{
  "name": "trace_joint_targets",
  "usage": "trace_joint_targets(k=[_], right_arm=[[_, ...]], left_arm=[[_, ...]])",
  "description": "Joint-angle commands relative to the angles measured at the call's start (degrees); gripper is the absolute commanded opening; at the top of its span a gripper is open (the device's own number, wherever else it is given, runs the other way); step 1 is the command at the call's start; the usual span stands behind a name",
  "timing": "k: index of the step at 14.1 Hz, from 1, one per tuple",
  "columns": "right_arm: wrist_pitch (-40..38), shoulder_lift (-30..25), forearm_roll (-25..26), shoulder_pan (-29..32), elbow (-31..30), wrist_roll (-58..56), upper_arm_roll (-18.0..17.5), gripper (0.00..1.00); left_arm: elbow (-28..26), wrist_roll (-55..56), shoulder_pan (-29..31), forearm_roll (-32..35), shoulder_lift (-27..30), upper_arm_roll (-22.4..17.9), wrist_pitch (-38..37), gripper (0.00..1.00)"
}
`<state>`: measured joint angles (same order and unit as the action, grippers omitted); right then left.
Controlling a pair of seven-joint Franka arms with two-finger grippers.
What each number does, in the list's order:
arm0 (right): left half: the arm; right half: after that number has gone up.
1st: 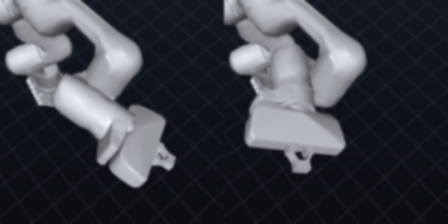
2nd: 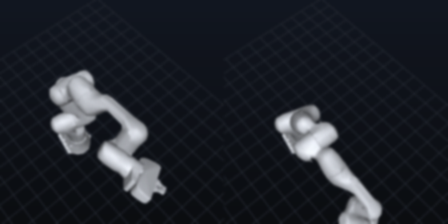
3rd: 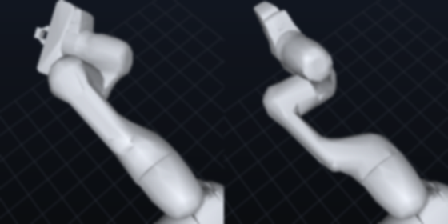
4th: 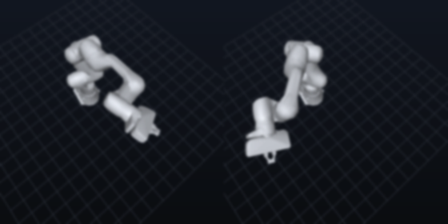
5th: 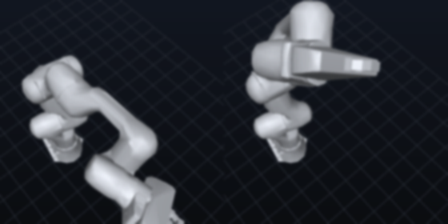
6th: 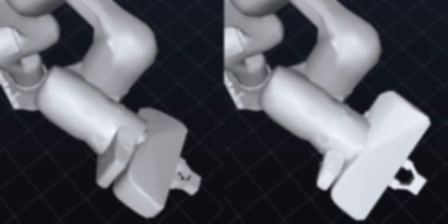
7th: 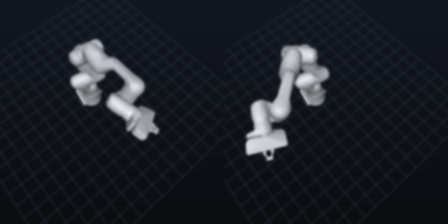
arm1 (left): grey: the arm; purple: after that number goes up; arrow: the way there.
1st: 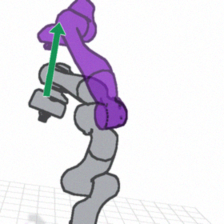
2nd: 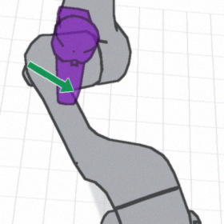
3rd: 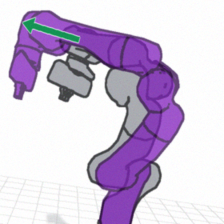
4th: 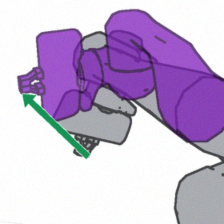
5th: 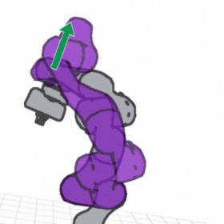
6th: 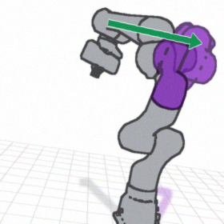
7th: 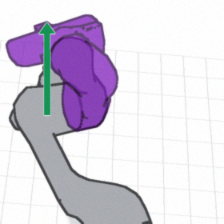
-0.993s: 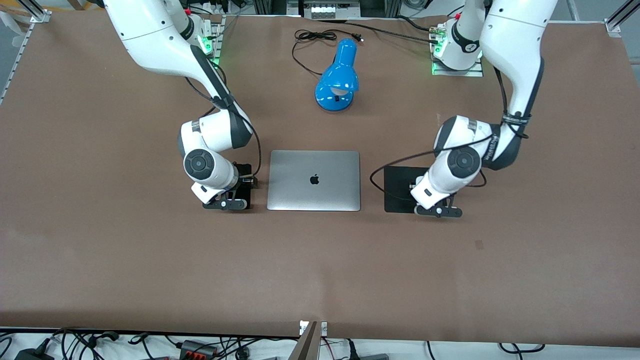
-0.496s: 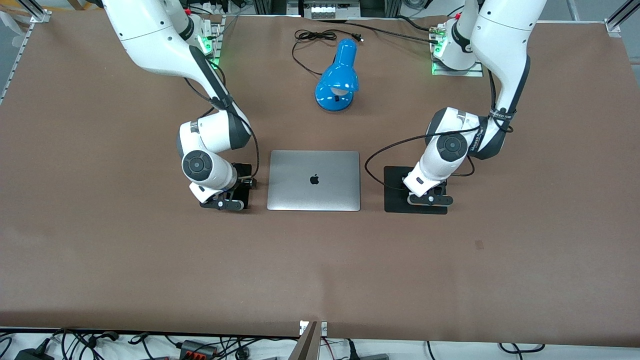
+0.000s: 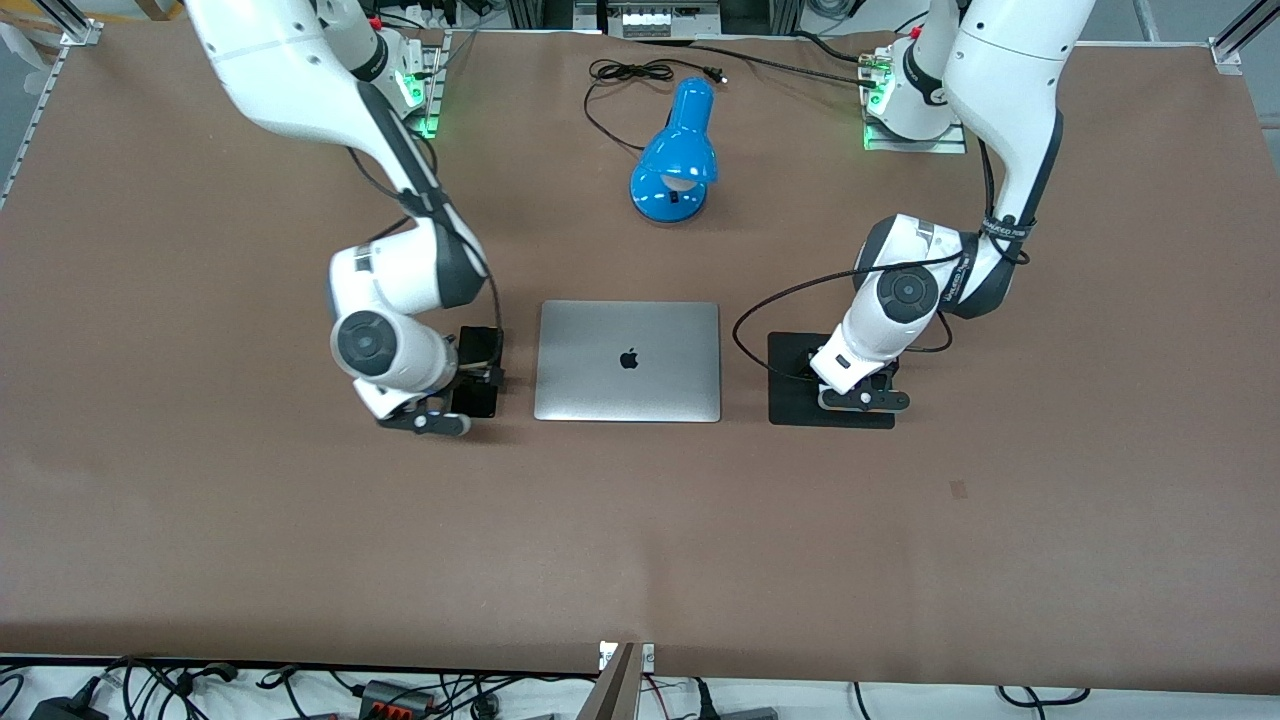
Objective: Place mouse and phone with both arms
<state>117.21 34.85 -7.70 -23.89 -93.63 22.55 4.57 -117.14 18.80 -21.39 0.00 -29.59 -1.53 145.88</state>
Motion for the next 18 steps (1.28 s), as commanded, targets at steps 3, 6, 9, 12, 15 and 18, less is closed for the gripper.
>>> trace_joint_targets(k=[3, 6, 9, 12, 15, 18], right_arm=[[-17.4, -5.0, -0.5, 8.4, 9.8, 0.1, -0.5, 1.00], [-20.0, -8.8, 0.4, 11.5, 9.8, -2.8, -0.4, 1.00], [-25.0, -12.9, 0.4, 17.4, 9.4, -9.3, 0.0, 1.00], [-26.9, -19.0, 1.1, 18.8, 6.1, -9.7, 1.1, 1.00], [-27.5, -25.6, 5.4, 18.4, 1.2, -9.7, 1.1, 1.00], [-26.9, -29.9, 7.7, 18.6, -3.3, -11.9, 1.1, 1.00]], left_arm=[[0.1, 0.2, 0.4, 0.2, 5.3, -0.9, -0.7, 1.00], [10.1, -2.7, 2.8, 0.2, 5.5, -0.9, -16.3, 1.00], [20.4, -6.2, 4.5, 0.2, 5.0, -1.0, -32.7, 1.00], [26.2, -11.2, 7.0, 0.0, 5.6, -1.0, -42.2, 1.00], [36.1, -11.1, 8.5, 0.0, 8.7, -1.3, -57.9, 1.00], [44.7, -10.8, 12.2, -0.5, 10.0, -0.8, -68.9, 1.00]])
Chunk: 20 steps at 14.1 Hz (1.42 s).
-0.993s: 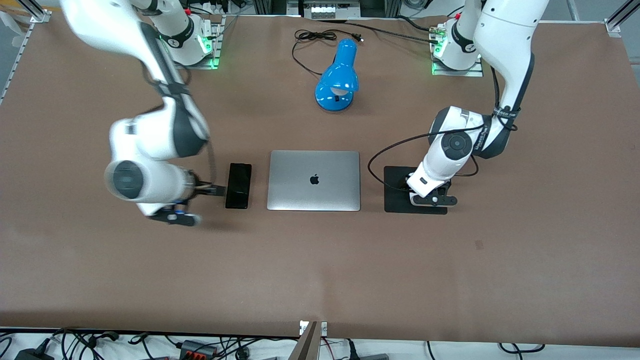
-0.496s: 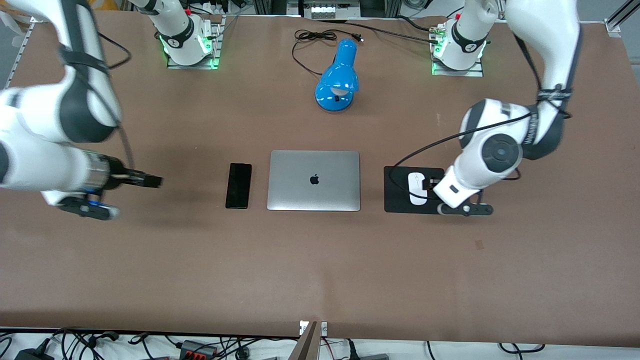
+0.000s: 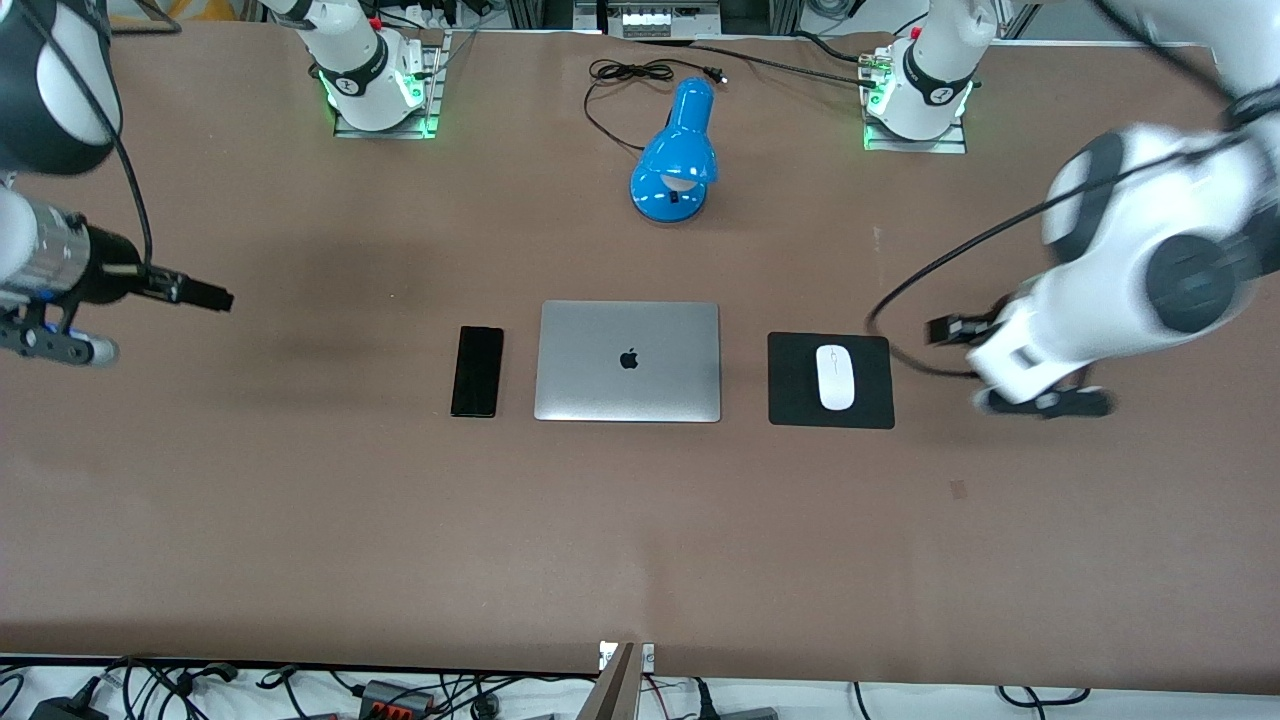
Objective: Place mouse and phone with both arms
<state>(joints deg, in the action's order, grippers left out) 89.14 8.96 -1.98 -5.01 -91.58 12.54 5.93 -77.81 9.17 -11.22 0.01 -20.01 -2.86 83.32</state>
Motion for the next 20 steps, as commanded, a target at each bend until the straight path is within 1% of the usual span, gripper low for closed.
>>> trace_joint_targets(k=[1, 2, 3, 4, 6, 7, 8, 9, 10, 11, 12, 13, 14, 15, 16, 17, 19, 20], right_arm=[[1.3, -4.2, 4.0, -0.5, -5.5, -3.0, -0.3, 1.00], [1.0, -4.4, 4.7, -0.4, -5.5, -4.1, -0.3, 1.00], [1.0, -4.3, 4.6, -0.2, -5.0, -5.8, -0.2, 1.00], [0.9, -4.0, 4.5, -0.1, -4.0, -6.8, -0.2, 1.00], [0.6, -1.9, 4.0, 0.3, 0.4, -7.2, -0.1, 1.00], [-0.5, -1.0, 4.1, 0.3, 3.3, -7.3, -0.1, 1.00], [-2.4, -0.3, 4.5, 0.4, 5.2, -7.4, -0.1, 1.00], [-4.4, 1.5, 4.4, 0.7, 8.5, -7.4, 0.0, 1.00], [-4.4, 3.0, 4.6, 0.7, 11.0, -7.4, -0.1, 1.00], [-3.0, 3.1, 4.7, 0.6, 11.2, -7.1, -0.4, 1.00], [-2.3, 2.6, 4.4, 0.9, 11.2, -7.3, -0.5, 1.00], [-1.3, 1.9, 4.2, 1.8, 11.0, -7.2, -0.9, 1.00], [-0.6, 1.2, 3.9, 2.9, 10.7, -7.1, -2.0, 1.00], [-0.6, -0.7, 3.4, 5.2, 9.5, -7.1, -3.3, 1.00], [-0.6, -1.8, 3.3, 6.2, 8.4, -7.1, -4.3, 1.00], [-0.6, -2.0, 3.6, 6.9, 8.4, -7.6, -4.3, 1.00], [-1.0, -2.9, 3.3, 8.1, 7.8, -14.4, -4.3, 1.00], [-0.6, -3.9, 3.3, 8.1, 6.5, -15.8, -4.3, 1.00]], left_arm=[[5.9, -2.0, 2.1, -0.5, 1.5, 0.1, -7.6, 1.00], [5.0, -2.2, 2.9, -1.0, 2.6, 0.1, -6.8, 1.00], [2.2, -2.1, 3.4, -0.9, 5.4, 0.5, -5.5, 1.00], [-1.9, -2.1, 3.6, -1.1, 7.7, 0.5, -3.4, 1.00], [-9.5, -2.0, 4.4, -1.0, 12.9, 0.8, 4.4, 1.00], [-12.6, -2.0, 6.4, -0.8, 15.5, 2.3, 6.9, 1.00], [-14.0, -1.8, 9.3, -0.4, 16.8, 5.8, 7.1, 1.00], [-14.4, -1.5, 12.1, -0.5, 17.3, 8.5, 6.9, 1.00], [-14.4, -1.5, 13.0, -0.6, 18.2, 9.1, 7.1, 1.00], [-14.6, -2.0, 13.4, -0.8, 19.5, 8.9, 8.4, 1.00], [-16.0, -2.0, 13.7, -1.0, 20.3, 8.3, 10.3, 1.00], [-17.4, -2.1, 13.8, -0.9, 21.5, 8.2, 10.5, 1.00], [-19.2, -2.2, 13.8, -0.7, 22.9, 8.2, 11.6, 1.00], [-20.3, -2.3, 13.7, -0.7, 23.7, 8.2, 12.0, 1.00], [-20.5, -2.7, 13.6, -0.7, 23.8, 8.2, 12.0, 1.00], [-20.4, -4.7, 13.5, -0.7, 23.6, 8.1, 11.9, 1.00], [-19.7, -6.6, 13.7, -0.5, 23.3, 8.7, 11.4, 1.00], [-19.7, -6.8, 13.8, -0.5, 23.1, 8.8, 11.5, 1.00]])
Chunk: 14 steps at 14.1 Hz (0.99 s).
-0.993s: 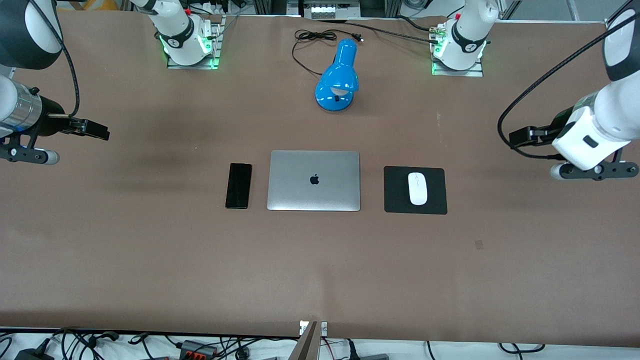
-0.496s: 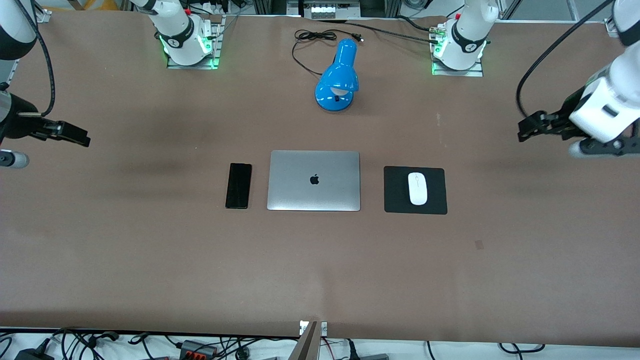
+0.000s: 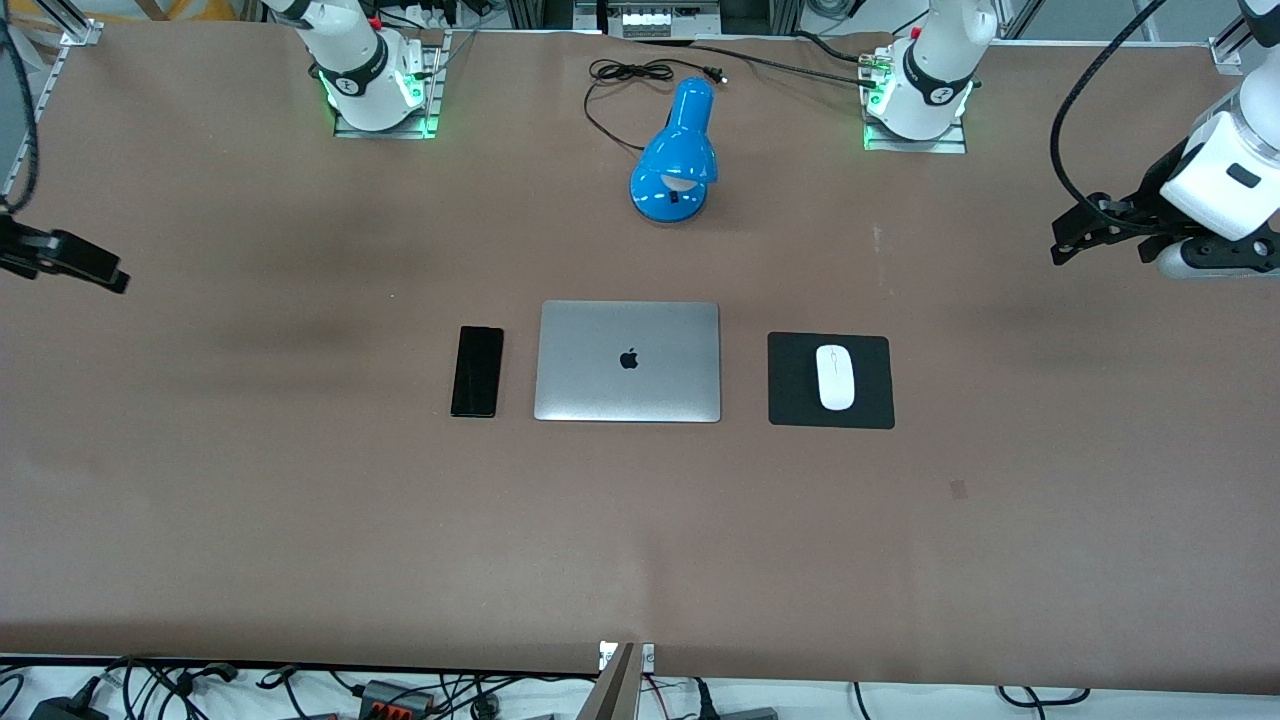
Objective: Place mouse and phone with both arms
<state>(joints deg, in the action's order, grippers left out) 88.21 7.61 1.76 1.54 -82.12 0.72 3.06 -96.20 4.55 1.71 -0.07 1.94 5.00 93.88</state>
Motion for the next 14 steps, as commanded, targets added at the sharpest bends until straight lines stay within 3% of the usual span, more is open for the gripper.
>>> trace_joint_targets(k=[1, 14], right_arm=[[0.7, -3.8, -0.6, 1.5, -4.6, -4.0, -1.5, 1.00], [4.2, -3.0, -3.0, 1.9, -5.2, -4.7, -1.2, 1.00]], left_arm=[[-1.0, -2.2, 0.9, -0.4, 1.1, 0.9, 0.7, 1.00], [-0.1, -2.0, 0.8, -0.3, 0.9, 1.1, -1.3, 1.00]])
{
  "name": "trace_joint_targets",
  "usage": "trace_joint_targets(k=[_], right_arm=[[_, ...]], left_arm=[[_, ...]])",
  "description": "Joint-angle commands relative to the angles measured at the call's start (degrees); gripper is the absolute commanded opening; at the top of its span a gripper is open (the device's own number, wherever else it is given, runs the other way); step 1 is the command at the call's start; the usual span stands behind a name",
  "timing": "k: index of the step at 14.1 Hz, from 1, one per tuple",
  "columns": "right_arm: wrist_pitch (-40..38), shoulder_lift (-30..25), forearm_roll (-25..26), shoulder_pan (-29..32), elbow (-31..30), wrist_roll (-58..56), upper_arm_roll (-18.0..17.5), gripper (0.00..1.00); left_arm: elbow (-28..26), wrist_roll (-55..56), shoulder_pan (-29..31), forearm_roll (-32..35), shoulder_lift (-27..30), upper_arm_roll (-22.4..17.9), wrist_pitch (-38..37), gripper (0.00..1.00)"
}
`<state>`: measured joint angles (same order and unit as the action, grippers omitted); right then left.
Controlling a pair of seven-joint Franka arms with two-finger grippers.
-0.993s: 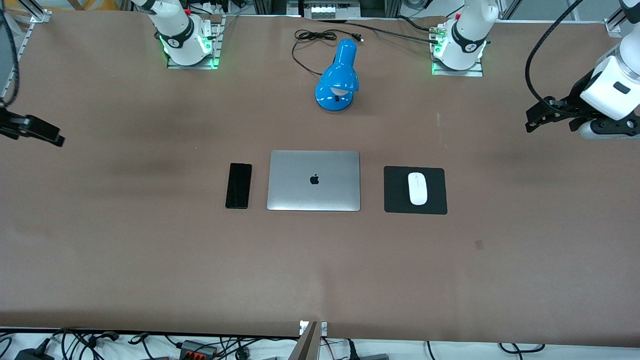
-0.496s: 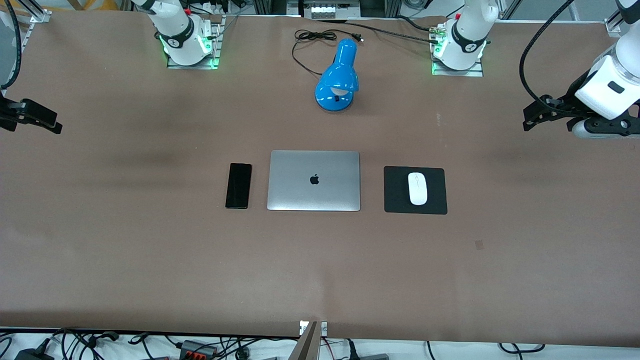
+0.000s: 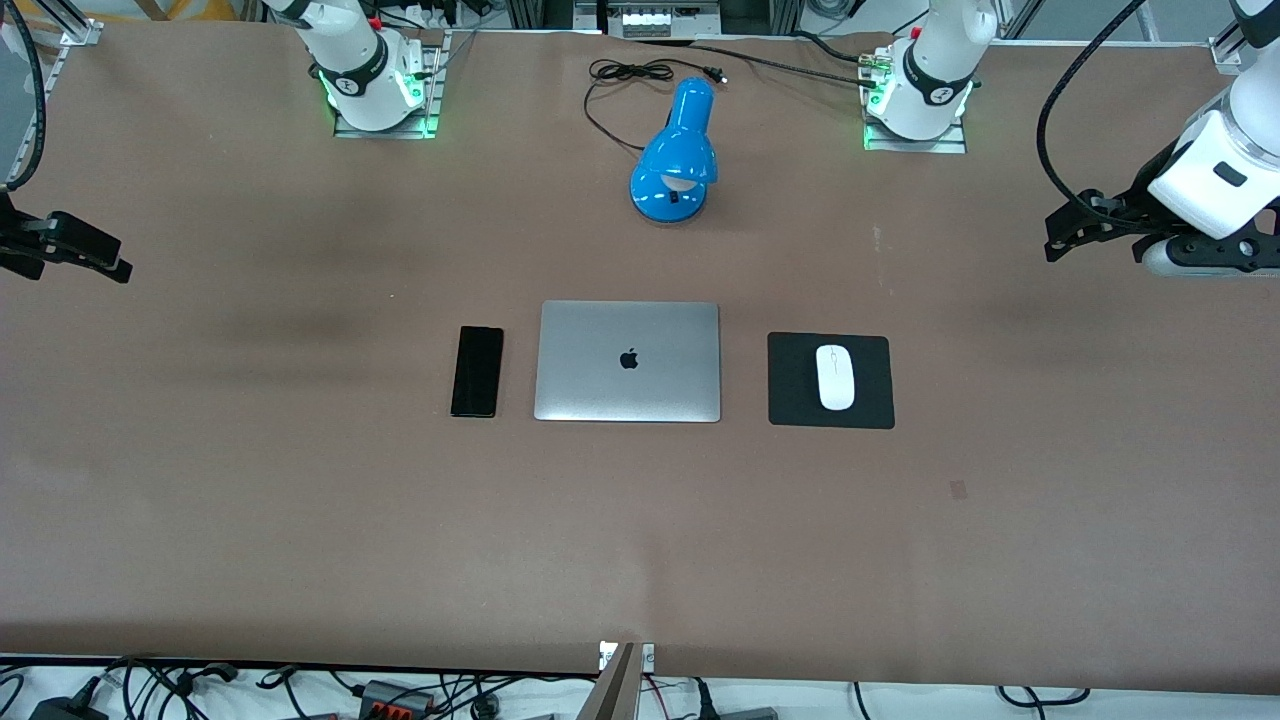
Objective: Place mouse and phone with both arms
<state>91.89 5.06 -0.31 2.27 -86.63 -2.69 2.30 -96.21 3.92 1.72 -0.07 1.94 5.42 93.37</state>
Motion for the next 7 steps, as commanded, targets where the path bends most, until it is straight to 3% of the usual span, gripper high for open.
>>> trace_joint_targets(k=[1, 7], right_arm=[[0.5, -0.6, -1.0, 1.2, -0.6, -0.9, -0.4, 1.00], [-0.3, -0.6, -0.7, 1.2, -0.7, -1.6, -0.3, 1.00]], left_arm=[[-0.2, -1.4, 0.8, -0.3, 0.9, 0.6, -0.8, 1.00], [-0.1, -1.0, 0.8, -0.4, 1.0, 0.6, -1.8, 1.00]])
